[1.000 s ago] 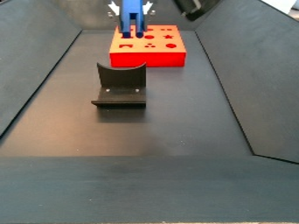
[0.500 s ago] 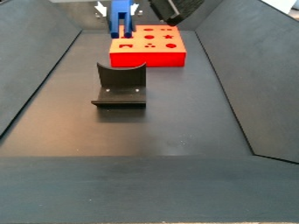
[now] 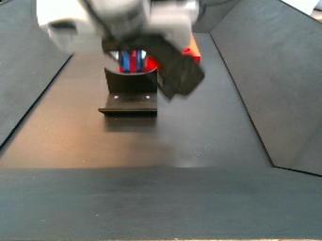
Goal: Pick up the square-circle object. Move up. Place the square-circle object on the fixture. Regrasp the square-circle object. Rotate the square-circle object. Move to above the board. Insert the square-circle object.
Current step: Place the square-circle object on the fixture, then regrasp the square-circle object.
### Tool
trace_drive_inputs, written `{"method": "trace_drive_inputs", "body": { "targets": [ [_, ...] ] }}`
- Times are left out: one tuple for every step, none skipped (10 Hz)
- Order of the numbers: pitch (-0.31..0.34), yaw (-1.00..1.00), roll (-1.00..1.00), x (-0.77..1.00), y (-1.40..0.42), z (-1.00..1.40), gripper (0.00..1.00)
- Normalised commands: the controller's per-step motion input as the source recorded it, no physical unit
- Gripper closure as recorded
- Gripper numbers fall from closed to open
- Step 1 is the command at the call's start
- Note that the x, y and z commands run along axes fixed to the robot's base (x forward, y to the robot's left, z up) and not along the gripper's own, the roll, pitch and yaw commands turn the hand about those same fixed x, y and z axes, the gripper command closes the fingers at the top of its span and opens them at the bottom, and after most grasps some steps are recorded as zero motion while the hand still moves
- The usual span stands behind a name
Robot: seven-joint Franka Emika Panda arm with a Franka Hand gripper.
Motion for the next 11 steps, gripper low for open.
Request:
{"method": "trace_drive_inputs", "body": {
  "targets": [
    [0.054,-0.16,-0.90,0.16,0.10,-1.00,1.00],
    [0.048,-0.15,-0.79,0.17,0.10,-1.00,1.00],
    [0.040,-0.13,-0.53,0.18,0.11,-1.00,1.00],
    [0.039,-0.13,-0.42,0.19,0.12,-1.00,1.00],
    [0.038,-0.11,-0.25,0.19,0.12,-1.00,1.00],
    [0.026,-0.11,-0.18,0.17,0.10,-0.85,1.00],
    [0.020,-0.10,-0.17,0.14,0.09,-0.67,1.00],
    [0.014,-0.10,-0.16,0.12,0.08,-0.50,1.00],
    [0.009,-0.08,-0.13,0.10,0.08,-0.39,1.00],
    [0.000,0.00,0.00,0.00,0.00,0.00,0.00],
    [0.004,-0.06,-0.02,0.00,0.00,1.00,0.00]
  ]
}}
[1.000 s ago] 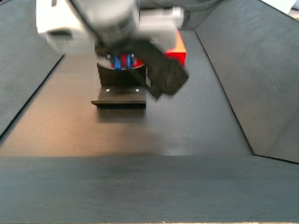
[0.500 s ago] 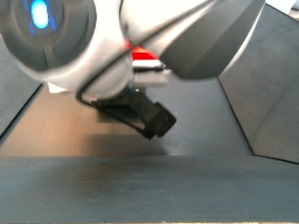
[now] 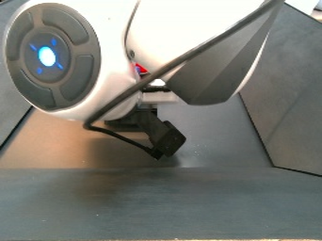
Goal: Pick up the square-circle object. Move up. Place the square-circle object on the fixture. Regrasp the square-circle object. Rotate the square-circle object. Move to above the board. Insert the square-circle object.
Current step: Regrasp the square-circle object.
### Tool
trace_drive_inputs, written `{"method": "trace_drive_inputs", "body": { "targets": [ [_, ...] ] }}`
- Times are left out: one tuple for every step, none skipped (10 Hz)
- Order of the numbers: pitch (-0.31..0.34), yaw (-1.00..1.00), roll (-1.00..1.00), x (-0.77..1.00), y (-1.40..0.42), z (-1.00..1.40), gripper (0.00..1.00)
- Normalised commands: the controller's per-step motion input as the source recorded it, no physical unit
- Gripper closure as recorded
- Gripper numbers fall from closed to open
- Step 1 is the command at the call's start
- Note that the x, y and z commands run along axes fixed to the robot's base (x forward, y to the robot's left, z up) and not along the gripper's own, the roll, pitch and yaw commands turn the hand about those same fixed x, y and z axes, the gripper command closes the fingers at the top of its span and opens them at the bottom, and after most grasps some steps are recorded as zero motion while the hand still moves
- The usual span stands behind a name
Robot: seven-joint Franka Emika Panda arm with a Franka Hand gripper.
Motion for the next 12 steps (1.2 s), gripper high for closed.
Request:
{"method": "trace_drive_inputs", "body": {
  "targets": [
    [0.007,-0.05,-0.01,-0.01,0.00,1.00,0.00],
    [0.012,-0.04,0.00,-0.02,0.01,1.00,0.00],
    [0.008,-0.02,0.04,-0.03,-0.01,1.00,0.00],
    [0.012,-0.01,0.05,-0.04,0.00,1.00,0.00],
    [0.020,-0.01,0.06,-0.04,0.00,0.90,0.00],
    [0.029,0.00,0.06,-0.04,0.00,0.67,0.00],
    [0.041,0.00,0.06,-0.03,0.00,0.49,0.00],
    [0.050,0.00,0.06,-0.03,0.00,0.38,0.00],
    [0.066,0.02,1.00,-0.07,-0.92,1.00,0.00],
    [0.062,0.02,1.00,-0.07,-1.00,1.00,0.00],
    [0.052,0.02,1.00,-0.11,-1.00,0.97,0.00],
    [0.046,0.02,1.00,-0.13,-1.00,0.94,0.00]
  ]
}}
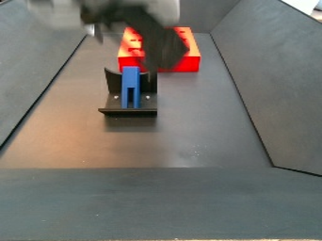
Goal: Pick up the square-circle object. Move up. Place the square-circle object on the fixture. Regrasp the square-circle object. Rotate the square-circle object. Move to above the board. Insert the square-circle object.
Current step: Regrasp the square-circle object.
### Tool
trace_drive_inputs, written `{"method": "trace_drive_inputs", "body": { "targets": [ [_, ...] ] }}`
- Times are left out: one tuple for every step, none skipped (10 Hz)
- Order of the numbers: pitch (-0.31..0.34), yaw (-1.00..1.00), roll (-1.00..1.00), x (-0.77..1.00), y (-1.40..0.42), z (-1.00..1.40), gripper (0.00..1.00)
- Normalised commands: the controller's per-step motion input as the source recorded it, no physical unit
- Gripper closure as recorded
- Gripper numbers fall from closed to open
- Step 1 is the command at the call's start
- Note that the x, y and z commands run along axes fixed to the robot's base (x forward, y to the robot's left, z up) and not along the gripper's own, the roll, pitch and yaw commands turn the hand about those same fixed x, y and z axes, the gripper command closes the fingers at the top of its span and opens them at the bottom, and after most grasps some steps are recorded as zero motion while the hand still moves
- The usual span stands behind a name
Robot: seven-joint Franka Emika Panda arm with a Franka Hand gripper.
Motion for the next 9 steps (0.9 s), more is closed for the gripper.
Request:
{"method": "trace_drive_inputs", "body": {
  "targets": [
    [0.038,0.02,1.00,-0.12,-0.85,0.71,0.00],
    [0.037,0.02,1.00,-0.10,-0.74,0.58,0.00],
    [0.035,0.02,1.00,-0.06,-0.50,0.28,0.00],
    [0.031,0.02,1.00,-0.04,-0.25,0.04,0.00],
    [0.030,0.02,1.00,-0.03,-0.07,0.04,0.00],
    [0.030,0.02,1.00,-0.03,-0.02,0.05,0.00],
    [0.024,0.02,1.00,-0.03,-0.04,0.02,0.00],
    [0.019,0.02,1.00,-0.03,-0.04,0.01,0.00],
    [0.013,0.02,1.00,-0.04,-0.03,0.02,0.00]
  ]
}}
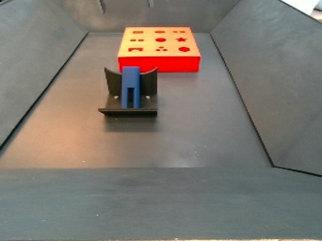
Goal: Pick up the square-circle object. Move up. Place the square-circle object on the fixture. Regrasp the square-circle object. Rotate the square-circle object. Move to above the board. Insert the square-circle object.
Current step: Regrasp the square-circle object.
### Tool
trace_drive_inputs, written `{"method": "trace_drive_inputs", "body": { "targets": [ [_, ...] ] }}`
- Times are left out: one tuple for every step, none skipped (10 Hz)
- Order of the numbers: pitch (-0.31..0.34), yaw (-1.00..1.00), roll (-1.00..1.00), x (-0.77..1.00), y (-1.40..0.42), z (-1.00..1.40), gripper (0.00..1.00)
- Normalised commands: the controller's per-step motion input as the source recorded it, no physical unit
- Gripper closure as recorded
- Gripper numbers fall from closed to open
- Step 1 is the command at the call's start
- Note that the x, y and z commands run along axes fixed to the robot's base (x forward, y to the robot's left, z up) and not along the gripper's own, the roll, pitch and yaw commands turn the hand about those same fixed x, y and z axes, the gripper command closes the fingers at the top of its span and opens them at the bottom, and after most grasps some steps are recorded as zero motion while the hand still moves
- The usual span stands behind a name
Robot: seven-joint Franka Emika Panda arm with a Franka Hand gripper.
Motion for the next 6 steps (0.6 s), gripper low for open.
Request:
{"method": "trace_drive_inputs", "body": {
  "targets": [
    [0.007,0.02,1.00,-0.04,-0.02,0.01,0.00],
    [-0.001,0.02,1.00,-0.03,-0.02,0.00,0.00],
    [-0.005,0.02,1.00,-0.02,-0.02,0.00,0.00],
    [-0.010,0.02,1.00,-0.02,-0.02,0.01,0.00],
    [-0.009,0.02,1.00,-0.02,-0.01,0.00,0.00],
    [-0.006,0.02,1.00,-0.02,-0.02,0.01,0.00]
  ]
}}
